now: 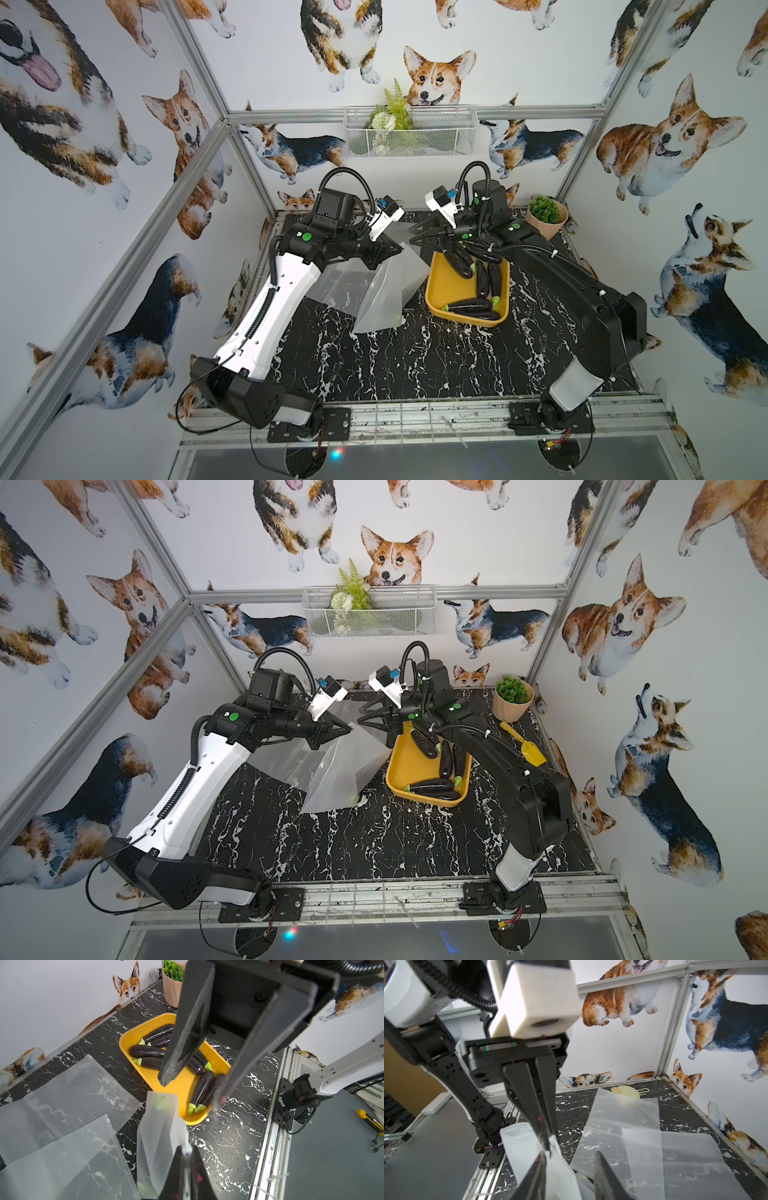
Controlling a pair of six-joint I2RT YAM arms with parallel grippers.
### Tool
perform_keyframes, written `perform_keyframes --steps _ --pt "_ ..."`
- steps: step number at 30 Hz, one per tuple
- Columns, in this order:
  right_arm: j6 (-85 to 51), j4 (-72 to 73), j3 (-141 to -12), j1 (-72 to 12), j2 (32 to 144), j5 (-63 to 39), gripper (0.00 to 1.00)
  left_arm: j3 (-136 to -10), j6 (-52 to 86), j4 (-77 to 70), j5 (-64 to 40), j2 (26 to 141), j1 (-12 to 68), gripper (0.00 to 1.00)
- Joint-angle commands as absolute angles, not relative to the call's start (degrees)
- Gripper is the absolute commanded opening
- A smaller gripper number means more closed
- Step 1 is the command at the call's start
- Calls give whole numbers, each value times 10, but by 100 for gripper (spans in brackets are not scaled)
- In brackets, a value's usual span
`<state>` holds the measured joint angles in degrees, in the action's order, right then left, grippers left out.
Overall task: Place the eggplant in a zip-top bag and seal the zipper
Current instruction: Adjust the zipper food storage bag at the center of the board.
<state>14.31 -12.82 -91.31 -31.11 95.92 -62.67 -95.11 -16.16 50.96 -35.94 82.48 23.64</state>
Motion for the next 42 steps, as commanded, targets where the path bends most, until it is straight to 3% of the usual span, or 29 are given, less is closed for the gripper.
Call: perform_keyframes --steps 1,6,17,25,30,42 --pt "318 -321 -953 -317 972 -682 48 -969 -187 521 -387 831 235 0" --pt "355 -355 -973 -339 987 -628 50 -981 -193 533 -408 841 236 0" --pt "338 -305 -968 -340 988 -632 47 -980 -204 549 -419 837 236 0" --pt "316 -280 -972 -346 989 -650 23 -976 -199 543 -423 840 237 0" --pt "318 -279 -973 -347 988 -662 0 -976 -199 545 -420 841 237 0" --pt "113 -20 -869 -342 950 -613 0 -947 -197 546 -387 813 236 0"
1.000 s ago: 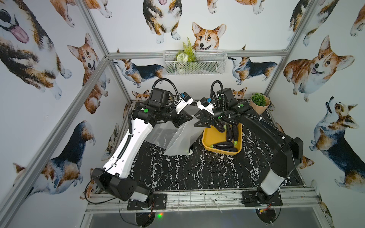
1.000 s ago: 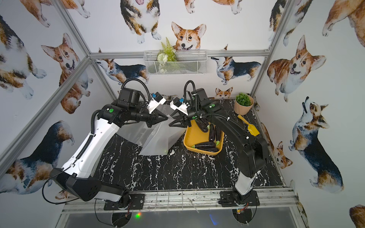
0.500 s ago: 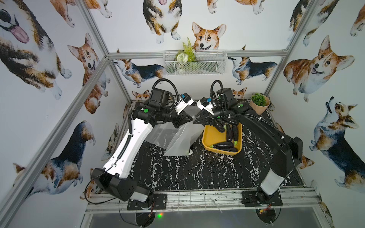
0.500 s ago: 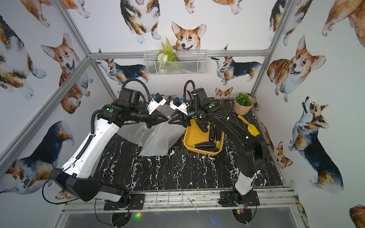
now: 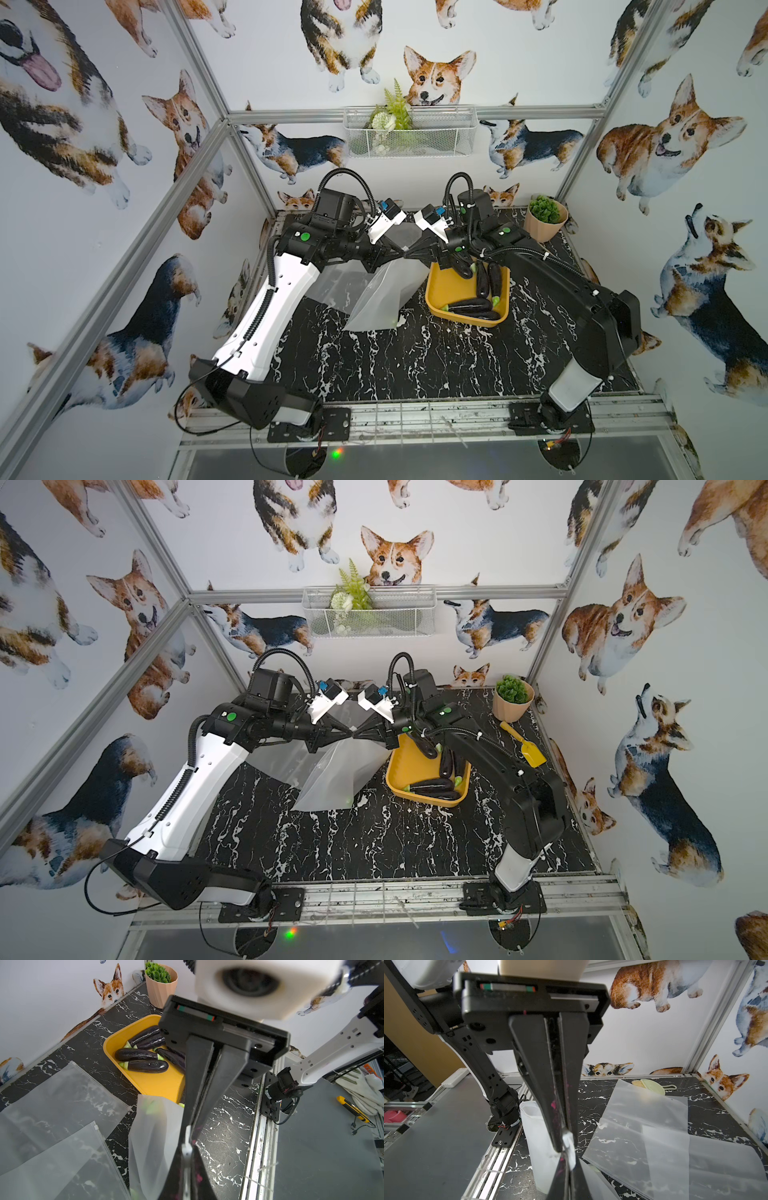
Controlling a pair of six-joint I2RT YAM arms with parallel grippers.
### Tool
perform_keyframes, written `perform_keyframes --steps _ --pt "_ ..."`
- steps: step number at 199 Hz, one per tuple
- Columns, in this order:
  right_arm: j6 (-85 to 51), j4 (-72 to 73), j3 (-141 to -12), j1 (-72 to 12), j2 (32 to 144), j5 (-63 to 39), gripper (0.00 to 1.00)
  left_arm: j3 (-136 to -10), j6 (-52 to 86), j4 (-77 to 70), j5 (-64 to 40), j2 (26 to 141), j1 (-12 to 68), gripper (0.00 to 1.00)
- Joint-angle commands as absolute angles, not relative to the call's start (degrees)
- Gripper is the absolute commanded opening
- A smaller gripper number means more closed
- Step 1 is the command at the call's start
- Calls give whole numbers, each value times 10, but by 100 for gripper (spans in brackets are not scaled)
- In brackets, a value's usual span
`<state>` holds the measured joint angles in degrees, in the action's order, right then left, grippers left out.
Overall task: Place the eggplant in a zip-top bag and seal the zipper
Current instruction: Adjust the zipper food storage bag at the center of the board.
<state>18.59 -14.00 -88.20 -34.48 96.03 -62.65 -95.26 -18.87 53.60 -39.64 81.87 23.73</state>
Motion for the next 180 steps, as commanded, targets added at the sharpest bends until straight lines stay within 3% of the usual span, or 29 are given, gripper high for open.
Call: perform_keyframes --steps 1,154,180 --pt "101 -2 -862 -342 949 -607 0 -945 -197 546 -385 811 235 0" --pt "73 44 -843 -339 936 -551 0 -915 -181 523 -372 797 223 0" --pt "94 5 -864 -340 945 -589 0 -923 -176 518 -385 800 223 0"
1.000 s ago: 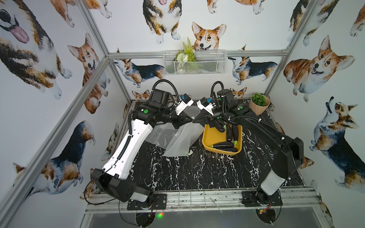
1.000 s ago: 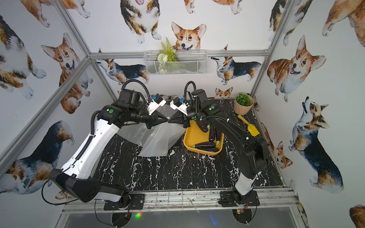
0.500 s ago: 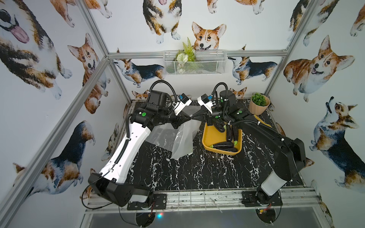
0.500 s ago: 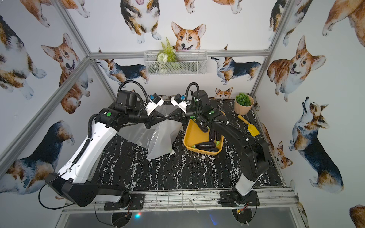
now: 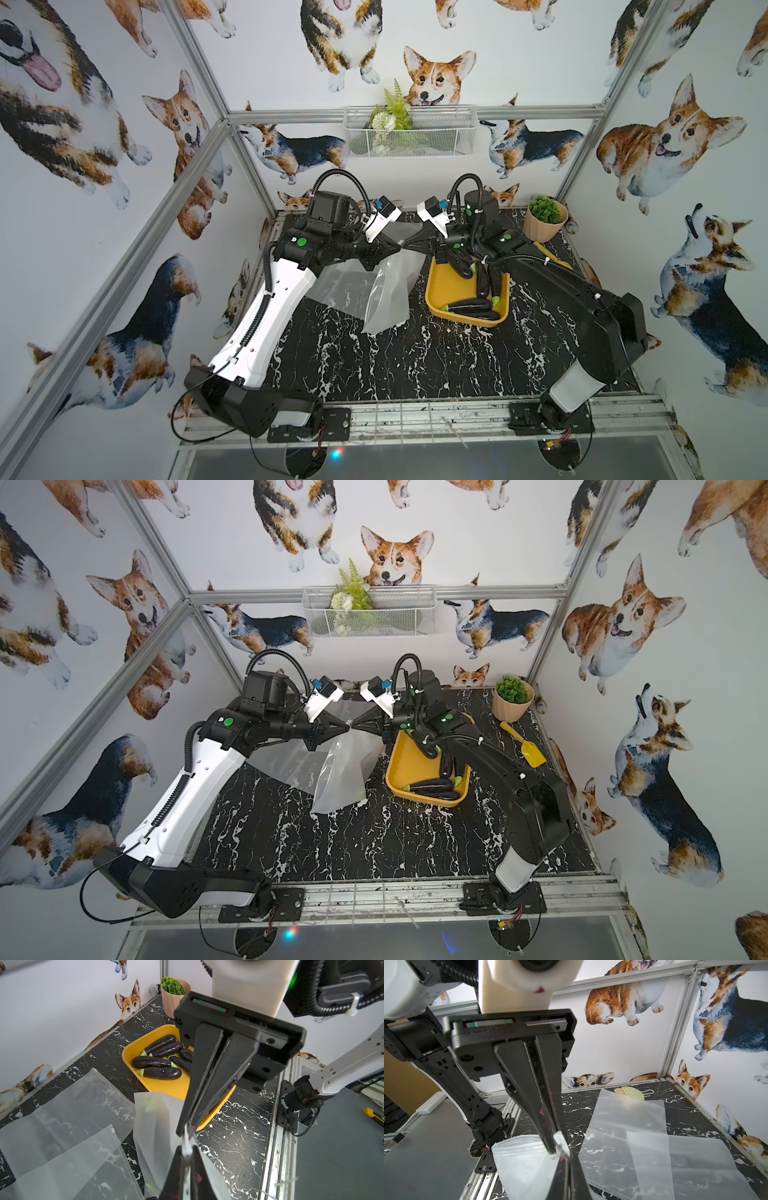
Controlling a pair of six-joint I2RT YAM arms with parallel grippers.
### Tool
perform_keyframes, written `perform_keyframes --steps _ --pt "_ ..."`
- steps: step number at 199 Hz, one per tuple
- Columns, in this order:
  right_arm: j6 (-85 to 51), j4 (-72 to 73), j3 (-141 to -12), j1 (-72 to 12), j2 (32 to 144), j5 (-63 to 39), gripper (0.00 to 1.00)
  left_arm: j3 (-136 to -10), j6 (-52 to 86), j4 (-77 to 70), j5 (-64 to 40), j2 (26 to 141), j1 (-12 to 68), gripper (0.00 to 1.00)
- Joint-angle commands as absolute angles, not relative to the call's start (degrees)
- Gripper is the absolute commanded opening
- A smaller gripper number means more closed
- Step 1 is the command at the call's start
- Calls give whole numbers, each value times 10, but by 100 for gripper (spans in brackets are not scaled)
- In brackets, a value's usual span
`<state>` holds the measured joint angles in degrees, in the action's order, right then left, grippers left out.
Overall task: Place the eggplant in a zip-top bag and seal the zipper
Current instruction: Adjust the zipper food storage bag at the center of the board.
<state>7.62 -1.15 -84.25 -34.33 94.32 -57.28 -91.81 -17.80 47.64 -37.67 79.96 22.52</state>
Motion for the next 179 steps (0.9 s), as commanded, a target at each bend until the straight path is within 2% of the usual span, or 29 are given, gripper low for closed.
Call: perform_keyframes --steps 1,4,10,21,33,51,130,155,179 --pt "97 1 -866 -341 945 -590 0 -924 -176 518 -386 800 222 0" --pt "106 -13 -870 -341 946 -594 1 -927 -176 518 -386 800 223 0" --pt "129 -47 -880 -341 947 -601 13 -933 -179 519 -389 801 223 0" --pt "159 -85 -887 -341 945 -611 26 -945 -188 527 -392 804 223 0" --pt "173 -90 -884 -340 938 -612 34 -958 -196 539 -393 811 222 0" --pt "192 -93 -885 -340 931 -624 39 -972 -205 556 -409 826 223 0" --pt "288 -214 -947 -340 968 -668 43 -994 -233 574 -446 835 227 0" --pt "286 -215 -954 -340 976 -678 40 -994 -235 575 -448 837 230 0" --pt "284 -213 -956 -341 977 -691 30 -995 -238 581 -446 839 231 0"
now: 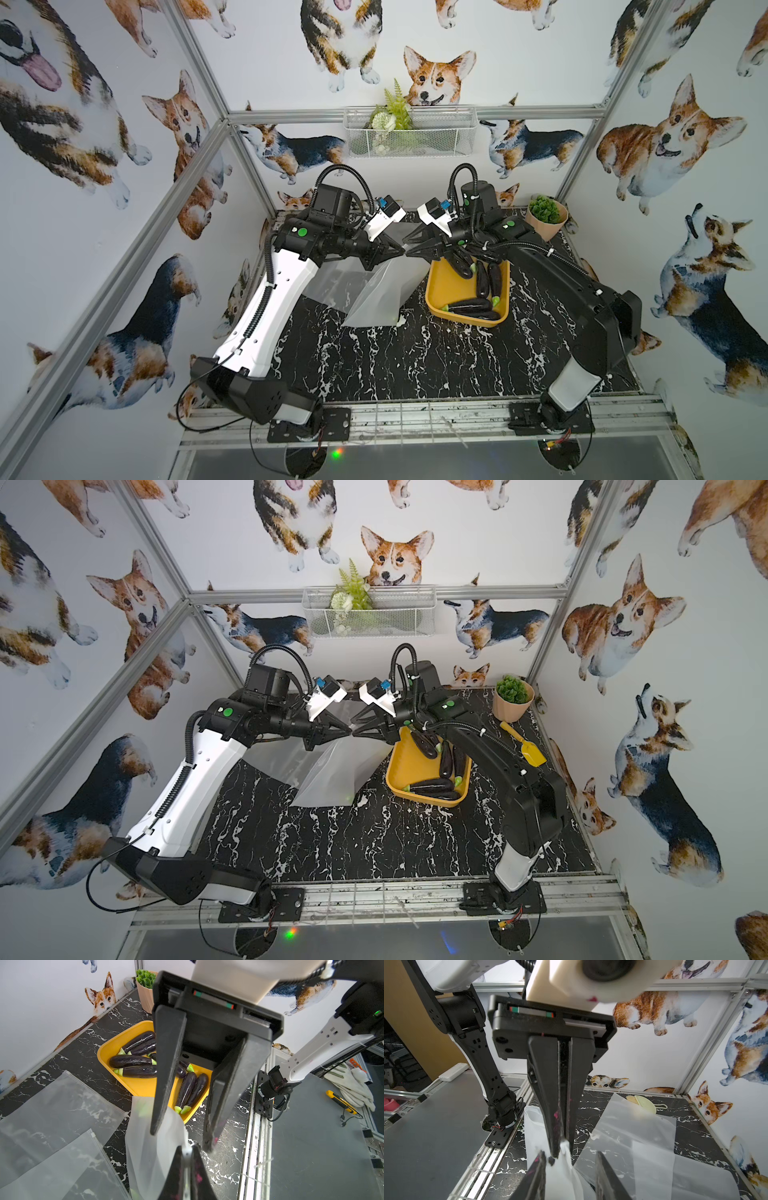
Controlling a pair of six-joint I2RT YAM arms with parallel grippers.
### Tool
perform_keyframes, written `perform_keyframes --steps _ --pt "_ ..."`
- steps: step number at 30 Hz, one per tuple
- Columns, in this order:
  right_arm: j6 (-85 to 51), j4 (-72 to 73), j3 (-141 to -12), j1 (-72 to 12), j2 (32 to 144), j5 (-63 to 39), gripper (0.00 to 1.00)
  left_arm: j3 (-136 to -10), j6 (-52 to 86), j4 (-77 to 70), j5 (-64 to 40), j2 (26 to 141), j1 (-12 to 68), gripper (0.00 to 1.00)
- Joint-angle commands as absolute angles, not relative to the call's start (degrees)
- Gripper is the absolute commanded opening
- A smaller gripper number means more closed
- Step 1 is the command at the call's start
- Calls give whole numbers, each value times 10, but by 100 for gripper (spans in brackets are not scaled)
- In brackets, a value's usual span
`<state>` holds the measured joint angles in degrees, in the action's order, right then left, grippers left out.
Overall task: Place the eggplant in a zip-top bag and seal the zipper
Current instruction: Adjust the zipper food storage bag at the center of the board.
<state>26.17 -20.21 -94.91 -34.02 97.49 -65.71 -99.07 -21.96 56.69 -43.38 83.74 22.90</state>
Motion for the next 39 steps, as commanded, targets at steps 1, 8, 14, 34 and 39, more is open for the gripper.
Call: perform_keyframes --steps 1,8,14,34,39 --pt "284 -213 -957 -341 977 -691 29 -995 -238 581 -446 840 230 0" --pt "304 -247 -969 -342 984 -702 3 -994 -236 574 -440 839 231 0" --pt "314 -261 -971 -342 985 -711 0 -987 -232 569 -433 834 232 2" --pt "103 15 -885 -342 956 -592 0 -925 -212 535 -414 797 231 0" --pt "94 29 -880 -341 954 -574 0 -920 -207 532 -402 791 230 0"
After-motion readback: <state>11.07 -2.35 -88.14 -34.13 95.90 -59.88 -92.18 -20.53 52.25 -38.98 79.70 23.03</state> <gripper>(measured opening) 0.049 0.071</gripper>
